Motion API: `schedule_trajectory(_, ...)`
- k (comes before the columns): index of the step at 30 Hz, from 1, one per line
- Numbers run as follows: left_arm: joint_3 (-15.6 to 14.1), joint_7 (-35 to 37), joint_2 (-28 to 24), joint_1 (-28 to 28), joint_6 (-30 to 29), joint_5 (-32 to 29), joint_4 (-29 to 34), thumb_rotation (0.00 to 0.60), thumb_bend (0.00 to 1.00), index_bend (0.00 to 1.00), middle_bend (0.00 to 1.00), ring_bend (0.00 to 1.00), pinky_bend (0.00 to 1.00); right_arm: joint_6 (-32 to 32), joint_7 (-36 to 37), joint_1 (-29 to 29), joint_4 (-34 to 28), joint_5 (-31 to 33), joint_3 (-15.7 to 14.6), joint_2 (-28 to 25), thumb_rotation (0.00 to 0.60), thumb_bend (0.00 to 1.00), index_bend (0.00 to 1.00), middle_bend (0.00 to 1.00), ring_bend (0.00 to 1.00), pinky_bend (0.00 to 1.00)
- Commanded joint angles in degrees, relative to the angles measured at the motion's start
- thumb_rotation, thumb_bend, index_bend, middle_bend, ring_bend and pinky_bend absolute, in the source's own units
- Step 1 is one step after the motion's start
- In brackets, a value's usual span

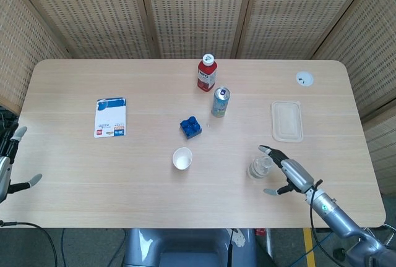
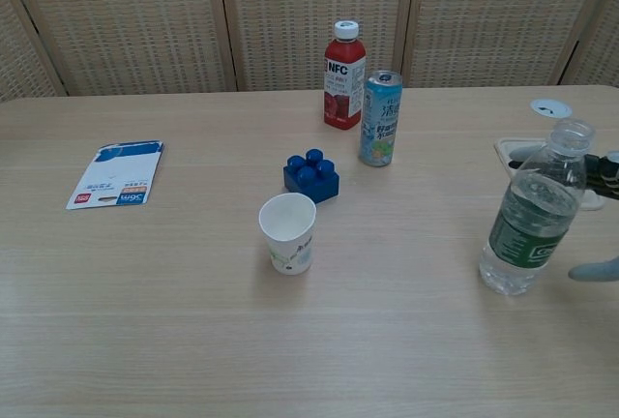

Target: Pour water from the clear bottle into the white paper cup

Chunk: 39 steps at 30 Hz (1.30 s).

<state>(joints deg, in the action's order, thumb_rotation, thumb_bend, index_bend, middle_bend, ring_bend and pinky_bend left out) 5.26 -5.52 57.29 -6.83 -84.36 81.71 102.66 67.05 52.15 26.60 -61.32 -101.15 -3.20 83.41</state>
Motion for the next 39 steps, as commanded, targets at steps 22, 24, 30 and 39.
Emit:
schedule_trajectory(22,0.5,-1.1,0.7,-0.8,0.9,-1.5,-0.3,0.600,0.07,0.00,0.00,0.00,0.00,-5.9,15.5,5.8,6.1,3.2,-2.2,3.8,0.600,0.00,0.00,0.00,0.00,0.00)
schedule_trajectory(24,0.6,-1.2,0.7,-0.9,1.2,-1.7,-0.4,0.600,0.07,0.00,0.00,0.00,0.00,-5.9,16.7,6.4,6.3,2.9,-2.4,4.2,0.600,0.00,0.00,0.00,0.00,0.00)
schedule_trajectory(30,0.8,-1.1,0.8,-1.2,1.8,-2.5,-0.6,0.600,0.07,0.00,0.00,0.00,0.00,-7.5,16.0,7.5,6.9,4.8,-1.5,6.3,0.600,0.00,0.00,0.00,0.00,0.00)
schedule_trajectory(39,1.0,-1.0,0.7,-1.6,2.6,-3.4,-0.7,0.600,0.07,0.00,0.00,0.00,0.00,-7.9,16.5,7.6,7.4,7.8,0.1,8.1,0.600,0.13,0.31,0.31,0.10,0.14)
